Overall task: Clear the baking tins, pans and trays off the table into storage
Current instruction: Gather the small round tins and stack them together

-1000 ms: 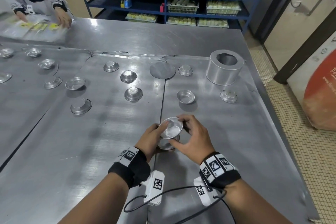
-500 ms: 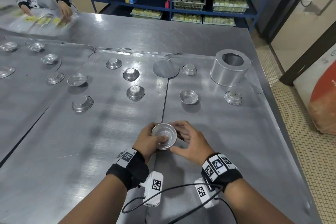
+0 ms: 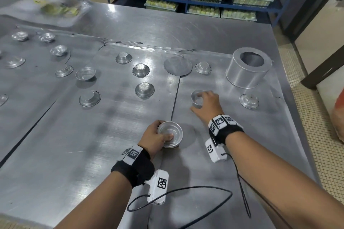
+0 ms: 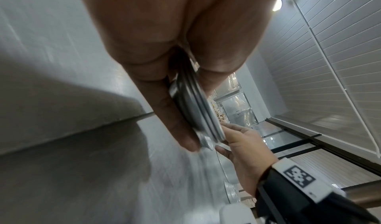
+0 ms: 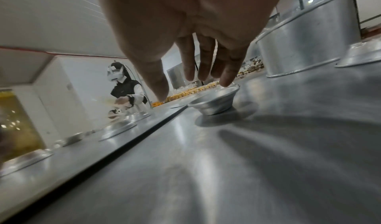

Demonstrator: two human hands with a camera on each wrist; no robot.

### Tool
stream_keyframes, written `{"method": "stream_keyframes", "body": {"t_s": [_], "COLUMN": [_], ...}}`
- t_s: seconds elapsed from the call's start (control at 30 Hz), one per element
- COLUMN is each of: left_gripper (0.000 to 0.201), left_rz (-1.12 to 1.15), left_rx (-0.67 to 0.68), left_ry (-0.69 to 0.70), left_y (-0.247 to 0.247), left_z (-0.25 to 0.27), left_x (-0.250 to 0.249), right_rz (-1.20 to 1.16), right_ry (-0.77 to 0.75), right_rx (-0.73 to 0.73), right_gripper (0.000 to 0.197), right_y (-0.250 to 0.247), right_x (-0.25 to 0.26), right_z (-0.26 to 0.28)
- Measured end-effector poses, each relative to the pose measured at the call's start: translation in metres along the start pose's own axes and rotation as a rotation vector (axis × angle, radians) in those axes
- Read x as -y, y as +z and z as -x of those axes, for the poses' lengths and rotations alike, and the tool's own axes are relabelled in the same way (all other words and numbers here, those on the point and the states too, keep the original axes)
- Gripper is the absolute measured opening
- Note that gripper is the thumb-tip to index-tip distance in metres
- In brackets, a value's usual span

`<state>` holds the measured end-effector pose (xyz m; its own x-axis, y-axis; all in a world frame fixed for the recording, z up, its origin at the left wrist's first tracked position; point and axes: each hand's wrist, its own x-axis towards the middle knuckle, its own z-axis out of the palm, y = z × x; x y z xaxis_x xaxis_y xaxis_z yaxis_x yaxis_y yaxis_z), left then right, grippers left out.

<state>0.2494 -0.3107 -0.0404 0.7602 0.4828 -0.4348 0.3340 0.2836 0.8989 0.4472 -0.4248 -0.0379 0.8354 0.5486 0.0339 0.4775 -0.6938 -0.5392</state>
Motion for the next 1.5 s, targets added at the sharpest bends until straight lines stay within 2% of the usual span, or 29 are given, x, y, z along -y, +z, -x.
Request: {"method": "stream_keyframes", "body": {"t_s": [0.03, 0.17, 0.33, 0.47, 0.53, 0.63, 0.8, 0.97, 1.03, 1.2, 1.33, 1.5], "left_gripper": [0.045, 0.044, 0.042, 0.043, 0.045, 0.047, 0.027, 0.067, 0.074, 0.041, 0.038, 0.027], "left_rz": [0.001, -0.025, -0.051, -0.044, -0.044, -0.065, 0.038, 0.096, 0.096, 0.064, -0.003, -0.087], "left_rx": [-0.006, -0.018, -0.036, -0.024, -0.01, -0.002, 0.001, 0.062, 0.098, 0.104, 0.118, 0.129], "left_ry": [-0.002, 0.0, 0.013, 0.012, 0.01, 0.002, -0.055, -0.086, -0.095, -0.105, -0.08, -0.051], "left_y": [-0.001, -0.006, -0.019, -0.027, -0.031, -0.034, -0.037, -0.039, -0.039, -0.036, -0.035, -0.031], "left_z": [0.0, -0.002, 0.001, 0.005, 0.006, 0.006, 0.006, 0.013, 0.016, 0.02, 0.02, 0.015], "left_x": [-0.001, 0.0, 0.003, 0.001, -0.001, -0.003, -0.004, -0.013, -0.016, -0.017, -0.013, -0.009], "right_rz": [0.028, 0.175, 0.16, 0.101, 0.047, -0.027, -0.113, -0.15, -0.153, -0.201, -0.197, -0.205], "right_ry": [0.018, 0.106, 0.188, 0.19, 0.162, 0.095, -0.052, -0.183, -0.207, -0.21, -0.221, -0.209], "right_rx": [-0.001, 0.12, 0.151, 0.126, 0.119, 0.094, 0.082, 0.11, 0.131, 0.14, 0.136, 0.203], "right_gripper": [0.048, 0.085, 0.072, 0.08, 0.088, 0.089, 0.083, 0.08, 0.082, 0.088, 0.087, 0.095], "right_y": [0.001, 0.006, 0.004, -0.002, -0.005, -0.01, -0.01, -0.009, -0.008, 0.002, 0.01, 0.011], "right_x": [-0.002, -0.011, -0.011, -0.003, 0.006, 0.023, 0.054, 0.077, 0.082, 0.091, 0.092, 0.083], "right_z": [-0.008, -0.034, -0.042, -0.033, -0.025, -0.005, 0.039, 0.083, 0.097, 0.12, 0.128, 0.129]}}
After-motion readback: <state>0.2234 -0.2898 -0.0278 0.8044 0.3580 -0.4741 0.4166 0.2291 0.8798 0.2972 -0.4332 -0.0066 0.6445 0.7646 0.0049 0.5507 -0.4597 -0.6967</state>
